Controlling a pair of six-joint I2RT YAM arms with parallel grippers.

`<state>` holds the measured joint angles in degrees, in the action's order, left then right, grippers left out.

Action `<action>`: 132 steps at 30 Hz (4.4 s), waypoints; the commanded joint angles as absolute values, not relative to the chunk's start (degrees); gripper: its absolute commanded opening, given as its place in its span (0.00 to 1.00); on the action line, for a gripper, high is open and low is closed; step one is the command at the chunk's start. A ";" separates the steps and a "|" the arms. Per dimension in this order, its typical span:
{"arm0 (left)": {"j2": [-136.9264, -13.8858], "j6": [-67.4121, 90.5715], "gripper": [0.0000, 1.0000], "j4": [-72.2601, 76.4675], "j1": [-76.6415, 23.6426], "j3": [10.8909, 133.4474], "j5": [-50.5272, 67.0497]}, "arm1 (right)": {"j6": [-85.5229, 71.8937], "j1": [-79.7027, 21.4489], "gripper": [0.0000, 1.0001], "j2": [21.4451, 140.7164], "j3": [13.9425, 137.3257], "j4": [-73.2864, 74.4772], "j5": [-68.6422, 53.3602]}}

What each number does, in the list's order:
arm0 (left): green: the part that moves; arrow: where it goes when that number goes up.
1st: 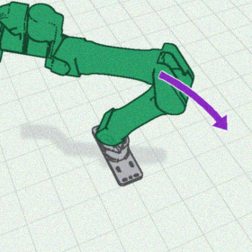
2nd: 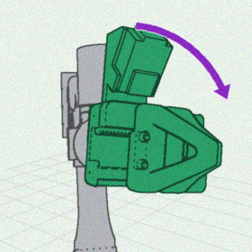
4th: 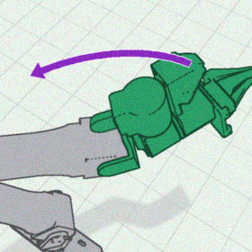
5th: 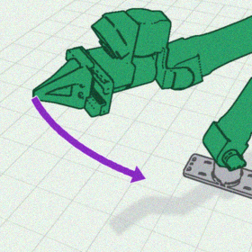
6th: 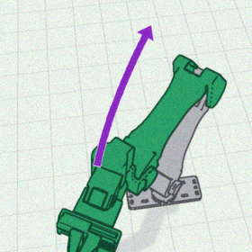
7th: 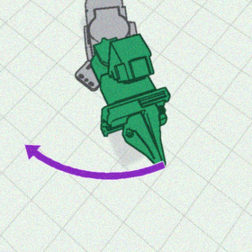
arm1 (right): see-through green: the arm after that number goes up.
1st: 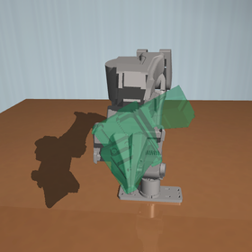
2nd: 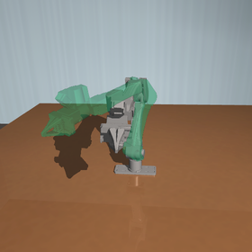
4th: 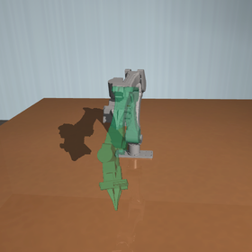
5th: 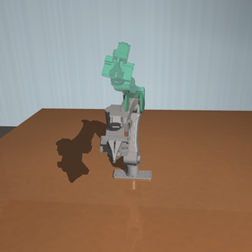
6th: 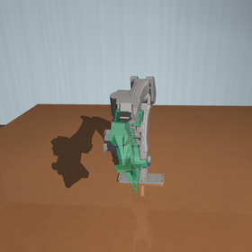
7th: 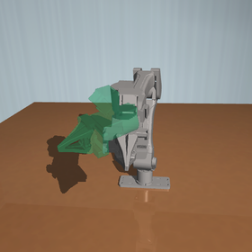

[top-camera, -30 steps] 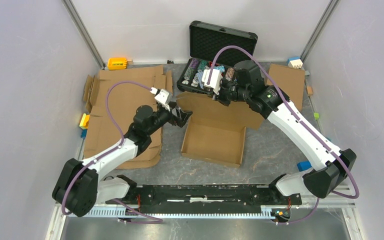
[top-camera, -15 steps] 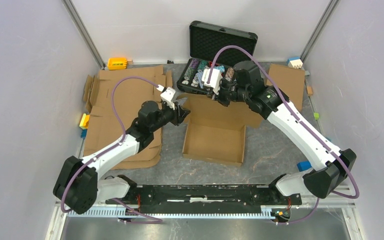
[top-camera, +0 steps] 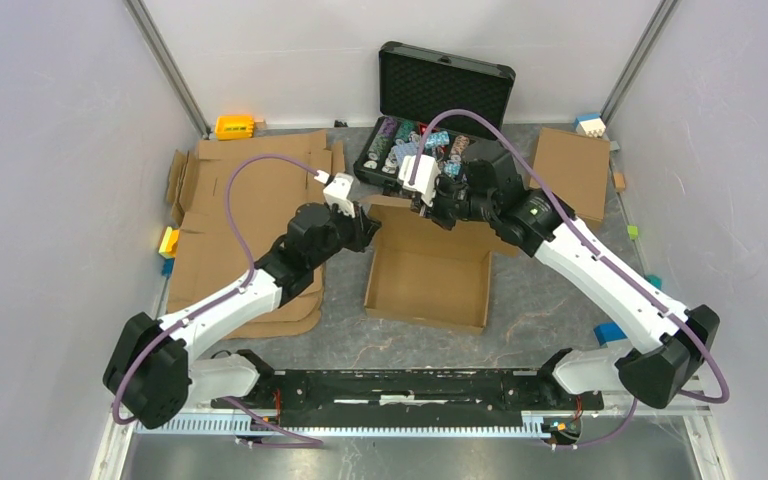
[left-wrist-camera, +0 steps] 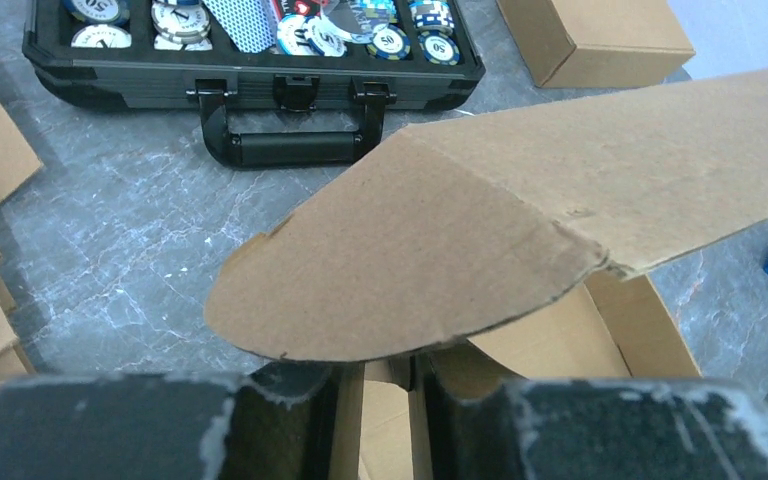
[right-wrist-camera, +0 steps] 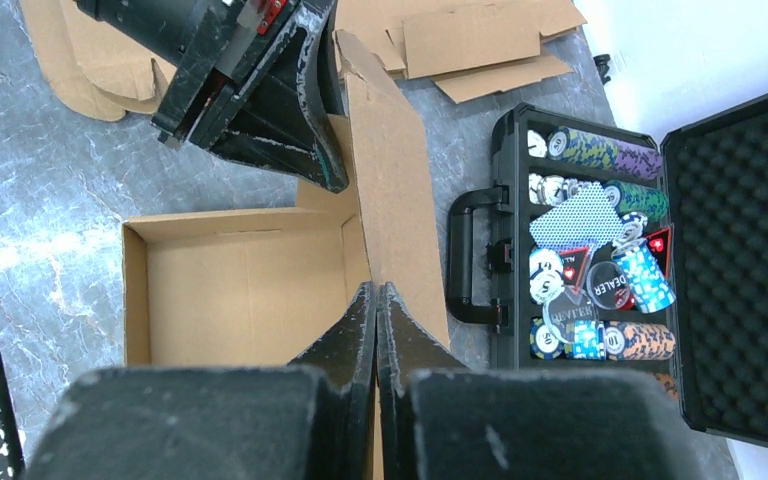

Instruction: Fold the paper box

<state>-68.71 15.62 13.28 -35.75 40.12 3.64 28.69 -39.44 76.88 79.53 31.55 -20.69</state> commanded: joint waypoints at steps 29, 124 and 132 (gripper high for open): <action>-66.12 18.74 0.02 10.95 -44.60 38.56 -6.19 | 14.61 -40.52 0.87 58.05 64.03 27.45 2.95; -58.26 22.58 0.02 23.65 -44.65 23.34 -25.30 | -38.14 -39.99 0.04 54.78 39.32 -0.14 25.29; -54.62 21.32 0.03 20.05 -44.74 21.64 -19.39 | -28.80 -40.07 0.02 48.88 34.29 2.79 16.31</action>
